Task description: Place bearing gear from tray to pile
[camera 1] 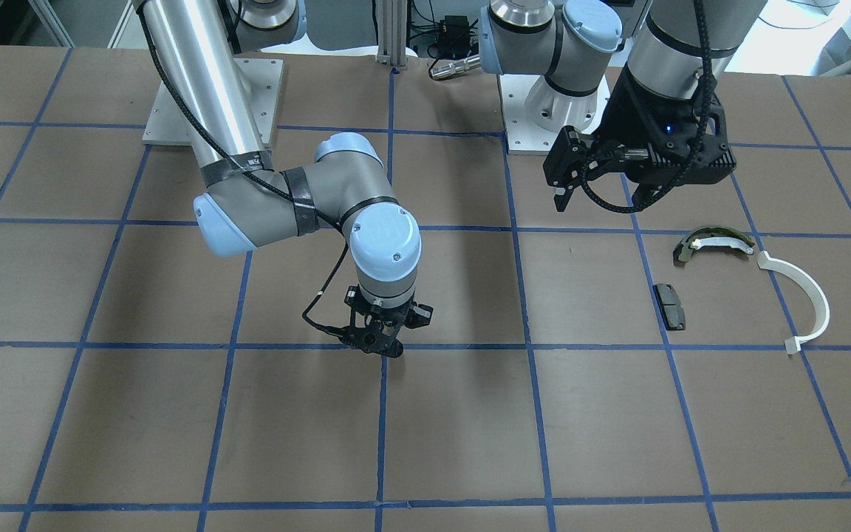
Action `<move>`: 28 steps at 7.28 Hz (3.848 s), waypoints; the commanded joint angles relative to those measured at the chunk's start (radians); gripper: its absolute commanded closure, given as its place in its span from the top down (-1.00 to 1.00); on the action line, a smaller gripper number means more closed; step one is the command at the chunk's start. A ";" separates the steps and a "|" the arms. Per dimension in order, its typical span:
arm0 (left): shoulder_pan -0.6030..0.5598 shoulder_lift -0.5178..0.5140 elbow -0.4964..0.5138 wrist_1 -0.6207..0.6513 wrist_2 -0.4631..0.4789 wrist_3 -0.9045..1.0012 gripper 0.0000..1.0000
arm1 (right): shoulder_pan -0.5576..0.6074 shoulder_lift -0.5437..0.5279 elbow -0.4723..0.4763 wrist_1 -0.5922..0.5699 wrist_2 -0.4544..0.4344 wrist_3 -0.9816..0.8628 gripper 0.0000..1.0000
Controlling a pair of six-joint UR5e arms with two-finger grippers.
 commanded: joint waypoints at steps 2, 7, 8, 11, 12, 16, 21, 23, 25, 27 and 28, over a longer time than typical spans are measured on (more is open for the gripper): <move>0.000 0.002 -0.002 0.001 0.000 0.000 1.00 | 0.015 -0.001 0.003 0.006 0.008 -0.004 0.50; -0.003 -0.017 -0.002 0.004 -0.001 -0.017 1.00 | -0.231 -0.186 0.003 0.165 0.000 -0.276 0.98; -0.035 -0.032 -0.006 0.019 -0.005 -0.087 1.00 | -0.317 -0.230 0.003 0.229 -0.003 -0.362 0.98; -0.262 -0.193 -0.130 0.245 -0.003 -0.196 1.00 | -0.630 -0.304 -0.005 0.361 0.000 -0.658 0.98; -0.303 -0.246 -0.199 0.400 -0.003 -0.225 1.00 | -0.716 -0.307 -0.005 0.410 -0.024 -0.774 0.98; -0.371 -0.398 -0.258 0.571 0.006 -0.316 1.00 | -1.052 -0.300 -0.015 0.421 -0.148 -1.363 0.98; -0.407 -0.486 -0.261 0.679 0.012 -0.370 1.00 | -1.341 -0.089 -0.099 0.302 -0.219 -1.659 0.97; -0.407 -0.489 -0.261 0.677 0.025 -0.361 0.34 | -1.349 -0.007 -0.106 0.228 -0.270 -1.612 0.93; -0.408 -0.494 -0.262 0.673 0.023 -0.359 0.12 | -1.349 0.013 -0.091 0.237 -0.270 -1.532 0.93; -0.408 -0.494 -0.267 0.670 0.023 -0.359 -0.64 | -1.349 0.021 -0.058 0.237 -0.331 -1.503 0.78; -0.408 -0.492 -0.270 0.668 0.022 -0.359 -1.00 | -1.349 0.030 -0.058 0.236 -0.334 -1.489 0.77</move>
